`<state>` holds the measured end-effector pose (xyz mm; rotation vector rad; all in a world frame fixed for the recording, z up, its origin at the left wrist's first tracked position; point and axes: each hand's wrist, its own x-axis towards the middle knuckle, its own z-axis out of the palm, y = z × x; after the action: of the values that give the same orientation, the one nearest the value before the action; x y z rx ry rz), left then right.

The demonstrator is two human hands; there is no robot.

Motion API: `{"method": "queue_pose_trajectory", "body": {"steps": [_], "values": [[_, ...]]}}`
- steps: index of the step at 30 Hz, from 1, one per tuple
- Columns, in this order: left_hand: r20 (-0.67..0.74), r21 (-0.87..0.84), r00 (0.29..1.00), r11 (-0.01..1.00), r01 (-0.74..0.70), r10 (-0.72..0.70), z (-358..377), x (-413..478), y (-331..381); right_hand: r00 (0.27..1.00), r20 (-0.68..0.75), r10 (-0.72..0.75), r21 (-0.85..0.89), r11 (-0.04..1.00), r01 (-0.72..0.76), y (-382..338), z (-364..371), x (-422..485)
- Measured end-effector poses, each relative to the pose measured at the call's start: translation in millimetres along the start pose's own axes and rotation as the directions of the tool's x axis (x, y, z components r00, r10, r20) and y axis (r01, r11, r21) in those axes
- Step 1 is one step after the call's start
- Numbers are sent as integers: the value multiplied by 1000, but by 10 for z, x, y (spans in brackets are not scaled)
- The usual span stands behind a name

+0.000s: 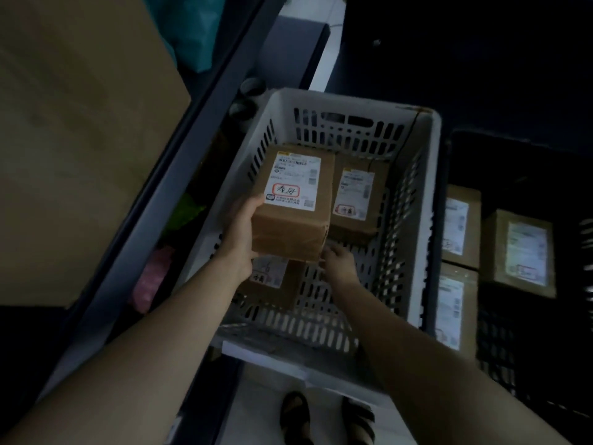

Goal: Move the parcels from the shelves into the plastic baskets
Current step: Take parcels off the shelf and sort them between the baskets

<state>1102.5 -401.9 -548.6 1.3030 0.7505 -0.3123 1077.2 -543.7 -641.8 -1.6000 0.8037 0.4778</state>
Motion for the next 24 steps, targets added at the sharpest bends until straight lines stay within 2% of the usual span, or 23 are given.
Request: {"method": "queue_pose_trajectory", "body": {"steps": [3,4,9,11,15,20,22,24], "values": [[28,4,999,1000,-29,29,147,-194,57,1000,7,-4,318,948,2,-274,-287,-203],[37,7,999,999,-39,38,204,-273,81,1000,28,2,376,926,-12,-364,-386,-293],[146,57,983,991,-119,109,571,-689,252,963,268,-1,466,875,-129,-763,-941,-718],[197,94,972,985,-146,125,763,-852,320,958,284,-33,509,852,-122,-886,-1226,-847],[286,212,945,952,-221,155,1243,-1108,346,987,140,-77,523,852,-7,-946,-1860,-954],[334,362,897,840,-404,288,2015,-1290,-47,999,-8,-43,497,867,42,-573,-2776,-987],[362,422,893,807,-413,268,2294,-1345,-315,999,-50,5,443,896,18,-323,-3099,-969],[406,518,895,761,-391,183,2502,-1389,-603,994,-82,75,389,921,-37,-58,-3373,-912]]}}
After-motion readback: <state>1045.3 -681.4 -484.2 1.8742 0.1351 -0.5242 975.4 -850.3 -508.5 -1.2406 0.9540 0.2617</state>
